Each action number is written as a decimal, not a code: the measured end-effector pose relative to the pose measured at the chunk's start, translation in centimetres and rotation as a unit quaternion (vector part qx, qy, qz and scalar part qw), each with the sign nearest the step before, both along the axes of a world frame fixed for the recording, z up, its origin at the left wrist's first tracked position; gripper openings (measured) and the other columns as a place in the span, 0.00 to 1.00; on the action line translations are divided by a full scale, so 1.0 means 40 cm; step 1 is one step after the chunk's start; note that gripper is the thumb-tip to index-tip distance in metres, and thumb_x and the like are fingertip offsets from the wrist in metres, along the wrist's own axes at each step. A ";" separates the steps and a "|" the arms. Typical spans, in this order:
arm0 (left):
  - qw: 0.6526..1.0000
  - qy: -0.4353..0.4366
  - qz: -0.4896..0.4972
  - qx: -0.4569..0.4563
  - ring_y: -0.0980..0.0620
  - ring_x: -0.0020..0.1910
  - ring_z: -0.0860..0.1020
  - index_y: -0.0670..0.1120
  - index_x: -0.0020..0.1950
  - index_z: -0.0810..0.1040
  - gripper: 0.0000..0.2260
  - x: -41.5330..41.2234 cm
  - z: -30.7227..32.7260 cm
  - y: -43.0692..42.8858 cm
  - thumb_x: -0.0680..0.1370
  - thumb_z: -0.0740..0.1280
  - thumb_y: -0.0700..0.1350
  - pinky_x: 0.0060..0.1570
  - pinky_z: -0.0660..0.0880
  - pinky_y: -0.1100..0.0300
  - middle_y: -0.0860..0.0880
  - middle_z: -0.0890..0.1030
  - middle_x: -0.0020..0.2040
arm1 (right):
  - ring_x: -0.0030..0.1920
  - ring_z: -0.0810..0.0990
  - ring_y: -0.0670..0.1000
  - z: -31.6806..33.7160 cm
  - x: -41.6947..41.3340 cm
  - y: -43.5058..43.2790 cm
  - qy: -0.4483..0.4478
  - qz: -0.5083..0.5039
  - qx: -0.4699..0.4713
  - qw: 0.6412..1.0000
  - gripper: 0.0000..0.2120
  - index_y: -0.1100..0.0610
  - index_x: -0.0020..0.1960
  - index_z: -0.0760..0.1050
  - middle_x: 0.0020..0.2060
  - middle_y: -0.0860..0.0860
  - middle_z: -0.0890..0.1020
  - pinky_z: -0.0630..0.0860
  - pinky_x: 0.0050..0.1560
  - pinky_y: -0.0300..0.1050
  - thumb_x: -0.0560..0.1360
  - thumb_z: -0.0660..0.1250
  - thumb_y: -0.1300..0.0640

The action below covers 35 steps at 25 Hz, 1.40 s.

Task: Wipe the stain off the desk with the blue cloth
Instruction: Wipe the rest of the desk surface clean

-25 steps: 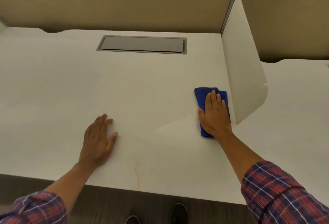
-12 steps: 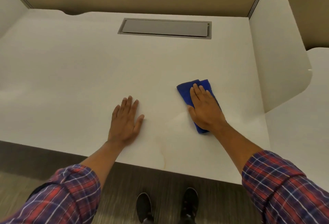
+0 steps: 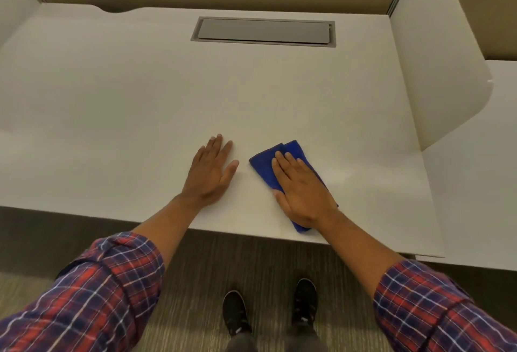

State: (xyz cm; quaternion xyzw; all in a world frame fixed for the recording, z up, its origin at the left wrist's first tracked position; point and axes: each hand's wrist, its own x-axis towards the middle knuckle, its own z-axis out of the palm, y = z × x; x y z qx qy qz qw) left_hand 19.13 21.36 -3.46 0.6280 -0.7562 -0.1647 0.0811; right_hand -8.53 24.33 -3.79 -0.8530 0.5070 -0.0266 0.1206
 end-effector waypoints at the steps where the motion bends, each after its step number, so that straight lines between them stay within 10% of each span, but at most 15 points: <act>1: 0.999 -0.020 -0.027 -0.019 0.48 0.87 0.46 0.48 0.87 0.52 0.33 0.035 0.001 0.010 0.85 0.45 0.64 0.84 0.42 0.52 0.46 0.48 0.87 | 0.84 0.47 0.55 -0.001 0.012 0.027 -0.004 -0.007 -0.002 1.000 0.34 0.58 0.84 0.46 0.84 0.55 0.49 0.48 0.83 0.55 0.84 0.48 0.43; 19: 0.999 0.021 0.006 -0.039 0.51 0.86 0.48 0.49 0.86 0.56 0.31 0.298 -0.025 0.080 0.85 0.45 0.60 0.85 0.45 0.48 0.48 0.52 0.87 | 0.83 0.53 0.61 -0.041 0.401 0.173 -0.026 -0.139 -0.070 0.987 0.33 0.62 0.83 0.50 0.83 0.62 0.55 0.52 0.81 0.57 0.84 0.53 0.47; 28: 0.951 0.285 0.112 0.032 0.53 0.86 0.48 0.51 0.85 0.57 0.27 0.308 0.027 0.071 0.86 0.50 0.57 0.84 0.45 0.49 0.51 0.49 0.88 | 0.83 0.47 0.54 -0.021 0.523 0.160 -0.097 -0.062 0.013 0.993 0.31 0.58 0.84 0.44 0.84 0.57 0.50 0.55 0.82 0.58 0.85 0.51 0.52; 31: 0.897 0.399 0.186 0.034 0.55 0.85 0.51 0.51 0.85 0.61 0.25 0.317 0.079 0.083 0.88 0.48 0.55 0.85 0.48 0.48 0.51 0.53 0.87 | 0.71 0.73 0.44 0.036 0.557 0.156 -0.316 -0.146 0.188 0.919 0.30 0.46 0.84 0.45 0.75 0.51 0.72 0.71 0.72 0.44 0.84 0.51 0.47; 33: 0.874 0.440 0.206 0.002 0.57 0.84 0.55 0.51 0.84 0.62 0.27 0.324 0.117 0.117 0.86 0.48 0.58 0.83 0.51 0.58 0.52 0.57 0.86 | 0.46 0.82 0.39 0.082 0.594 0.166 -0.454 -0.233 0.274 0.815 0.24 0.40 0.80 0.59 0.54 0.44 0.81 0.77 0.49 0.31 0.84 0.54 0.47; 35: 0.861 0.466 0.200 -0.024 0.60 0.83 0.58 0.52 0.83 0.63 0.27 0.329 0.151 0.168 0.85 0.48 0.58 0.81 0.54 0.66 0.54 0.62 0.85 | 0.42 0.85 0.40 0.113 0.610 0.171 -0.561 -0.312 0.314 0.699 0.14 0.34 0.62 0.78 0.46 0.47 0.86 0.79 0.42 0.31 0.83 0.59 0.49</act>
